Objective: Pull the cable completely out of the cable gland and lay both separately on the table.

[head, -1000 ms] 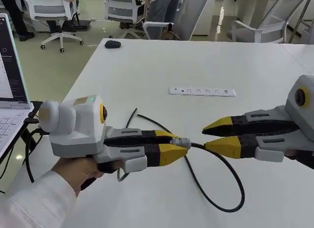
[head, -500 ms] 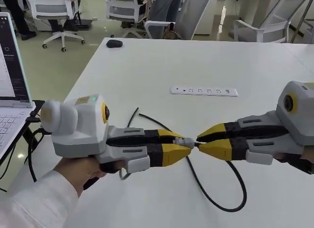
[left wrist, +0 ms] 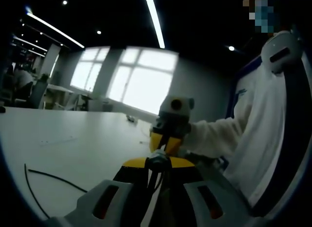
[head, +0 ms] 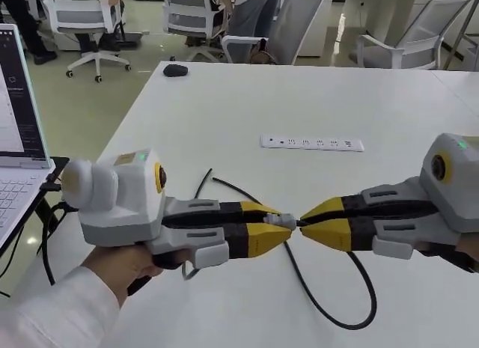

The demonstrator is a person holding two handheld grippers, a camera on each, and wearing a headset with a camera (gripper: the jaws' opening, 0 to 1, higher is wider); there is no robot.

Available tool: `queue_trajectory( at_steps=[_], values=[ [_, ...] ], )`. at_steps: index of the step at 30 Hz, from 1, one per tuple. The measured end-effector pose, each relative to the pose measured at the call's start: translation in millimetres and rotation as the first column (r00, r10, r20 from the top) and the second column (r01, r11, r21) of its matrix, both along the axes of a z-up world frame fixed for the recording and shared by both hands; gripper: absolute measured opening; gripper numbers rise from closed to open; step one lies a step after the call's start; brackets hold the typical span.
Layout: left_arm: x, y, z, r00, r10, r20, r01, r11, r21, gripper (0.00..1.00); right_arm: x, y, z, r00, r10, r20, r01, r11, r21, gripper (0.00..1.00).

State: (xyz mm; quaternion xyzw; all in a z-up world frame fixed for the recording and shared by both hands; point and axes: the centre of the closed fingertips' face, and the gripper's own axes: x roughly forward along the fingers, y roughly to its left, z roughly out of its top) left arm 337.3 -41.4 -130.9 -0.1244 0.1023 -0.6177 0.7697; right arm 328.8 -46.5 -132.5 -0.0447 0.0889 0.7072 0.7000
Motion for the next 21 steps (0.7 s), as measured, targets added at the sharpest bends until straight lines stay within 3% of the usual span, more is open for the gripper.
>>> queue_trajectory(
  at_steps=[11, 21],
  values=[
    [5.2, 7.6, -3.4, 1.0, 0.025, -0.01, -0.025, 1.0, -0.001, 0.16, 4.5, -23.2, -16.2, 0.999, -0.033, -0.024, 0.033, 0.999, -0.016, 0.03],
    [6.7, 6.7, -4.9, 1.0, 0.026, -0.015, -0.026, 1.0, 0.005, 0.16, 6.1, -46.2, -49.0, 0.995, -0.083, -0.063, 0.08, 0.996, -0.05, 0.03]
  ],
)
